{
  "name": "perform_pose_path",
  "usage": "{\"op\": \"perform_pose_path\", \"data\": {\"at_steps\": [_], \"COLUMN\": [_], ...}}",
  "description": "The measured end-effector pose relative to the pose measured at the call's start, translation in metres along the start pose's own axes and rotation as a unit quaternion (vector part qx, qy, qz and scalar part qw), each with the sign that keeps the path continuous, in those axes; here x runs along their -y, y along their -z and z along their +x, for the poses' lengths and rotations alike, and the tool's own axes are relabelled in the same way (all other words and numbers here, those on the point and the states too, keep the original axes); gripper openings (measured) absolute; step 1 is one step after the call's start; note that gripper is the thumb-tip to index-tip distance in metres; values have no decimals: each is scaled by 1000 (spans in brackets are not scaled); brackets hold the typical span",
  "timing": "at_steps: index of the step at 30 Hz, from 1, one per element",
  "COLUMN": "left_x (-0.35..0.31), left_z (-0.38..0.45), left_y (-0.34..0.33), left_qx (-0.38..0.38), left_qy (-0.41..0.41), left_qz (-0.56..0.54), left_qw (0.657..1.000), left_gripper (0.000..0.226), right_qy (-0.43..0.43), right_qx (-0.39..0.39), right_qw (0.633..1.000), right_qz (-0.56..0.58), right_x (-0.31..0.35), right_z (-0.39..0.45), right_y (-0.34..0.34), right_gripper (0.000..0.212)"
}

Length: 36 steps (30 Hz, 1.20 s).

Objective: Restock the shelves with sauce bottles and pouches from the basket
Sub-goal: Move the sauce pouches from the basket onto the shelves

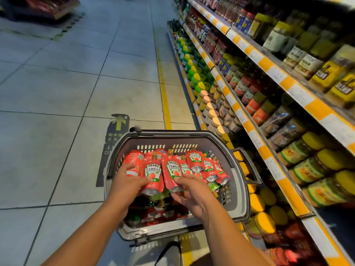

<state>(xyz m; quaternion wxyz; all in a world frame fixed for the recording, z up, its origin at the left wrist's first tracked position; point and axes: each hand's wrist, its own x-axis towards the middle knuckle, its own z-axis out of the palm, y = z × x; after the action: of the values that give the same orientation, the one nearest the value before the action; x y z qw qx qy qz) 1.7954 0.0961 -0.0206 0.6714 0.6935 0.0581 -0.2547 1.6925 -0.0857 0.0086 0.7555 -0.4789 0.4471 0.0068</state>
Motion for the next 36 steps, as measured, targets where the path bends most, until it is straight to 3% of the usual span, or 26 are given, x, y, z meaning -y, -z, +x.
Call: {"op": "perform_pose_path", "data": {"at_steps": [6,10,16,22,26,30,36], "left_x": [-28,-47,-78,-100,-91,-84,-89], "left_z": [-22,-45,-105,-192,-233,-269,-326], "left_y": [-1,-9,-45,-107,-151,-193,-262], "left_qx": [83,150,259,360,414,469,537], "left_qy": [-32,-49,-58,-50,-75,-80,-76], "left_qz": [-102,-151,-160,-168,-125,-90,-54], "left_qw": [991,976,951,916,899,875,839], "left_gripper": [49,53,37,46,45,63,65], "right_qy": [103,193,332,429,450,472,448], "right_qx": [40,47,-75,-189,-259,-334,-440], "right_qw": [992,980,940,883,852,814,773], "right_qz": [58,22,11,18,66,62,94], "right_x": [27,35,34,14,-17,-49,-73], "right_z": [-39,-87,-180,-275,-327,-371,-416], "right_y": [7,32,90,142,184,232,288], "right_gripper": [62,39,38,44,51,50,50]}}
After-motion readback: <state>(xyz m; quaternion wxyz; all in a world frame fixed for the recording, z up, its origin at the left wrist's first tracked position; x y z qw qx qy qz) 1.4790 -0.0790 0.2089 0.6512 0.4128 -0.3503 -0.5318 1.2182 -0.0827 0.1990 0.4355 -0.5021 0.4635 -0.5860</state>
